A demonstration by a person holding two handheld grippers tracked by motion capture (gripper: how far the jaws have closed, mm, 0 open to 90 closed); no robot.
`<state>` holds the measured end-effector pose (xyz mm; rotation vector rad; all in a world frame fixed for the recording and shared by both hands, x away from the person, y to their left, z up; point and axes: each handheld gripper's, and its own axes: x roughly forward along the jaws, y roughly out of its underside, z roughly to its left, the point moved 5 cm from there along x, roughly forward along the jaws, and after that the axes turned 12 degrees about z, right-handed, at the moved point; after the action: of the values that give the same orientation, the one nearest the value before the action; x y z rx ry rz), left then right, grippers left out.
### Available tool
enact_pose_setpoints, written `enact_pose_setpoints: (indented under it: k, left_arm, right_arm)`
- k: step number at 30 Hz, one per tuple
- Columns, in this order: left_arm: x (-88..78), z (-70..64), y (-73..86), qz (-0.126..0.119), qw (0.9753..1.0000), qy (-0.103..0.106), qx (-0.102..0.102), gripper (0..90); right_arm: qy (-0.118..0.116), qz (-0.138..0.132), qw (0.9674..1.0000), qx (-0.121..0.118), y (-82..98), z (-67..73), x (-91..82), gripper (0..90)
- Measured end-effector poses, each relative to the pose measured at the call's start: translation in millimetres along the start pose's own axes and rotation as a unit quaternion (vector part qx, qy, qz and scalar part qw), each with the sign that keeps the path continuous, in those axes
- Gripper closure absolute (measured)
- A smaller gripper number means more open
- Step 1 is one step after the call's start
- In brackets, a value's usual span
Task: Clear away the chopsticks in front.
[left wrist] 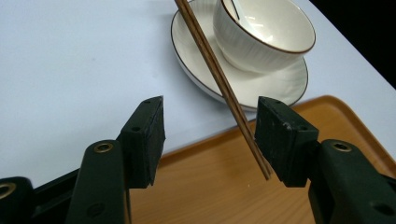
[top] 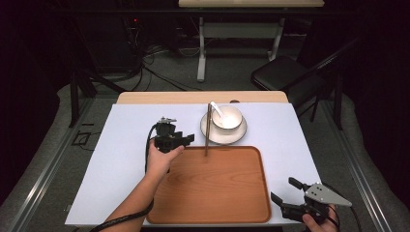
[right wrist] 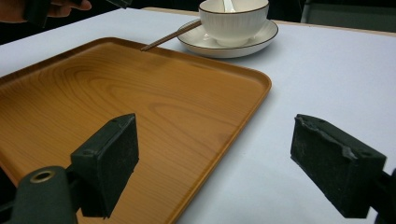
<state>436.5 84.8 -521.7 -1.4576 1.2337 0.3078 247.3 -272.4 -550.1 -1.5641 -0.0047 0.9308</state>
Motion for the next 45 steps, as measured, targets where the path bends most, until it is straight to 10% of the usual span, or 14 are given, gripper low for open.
enact_pose_setpoints:
  k: [12,45]
  left_arm:
    - [23.6,-5.2,-12.4,-0.008,0.9993,0.011,-0.033,45.0]
    - [63.0,-25.1,-3.2,0.072,0.995,0.009,-0.068,70.8]
  right_arm:
    - [-0.002,0.001,1.0,0.002,0.2,-1.0,0.0,14.8]
    - [-0.004,-0.001,1.0,0.001,0.3,-1.2,-0.6,14.9]
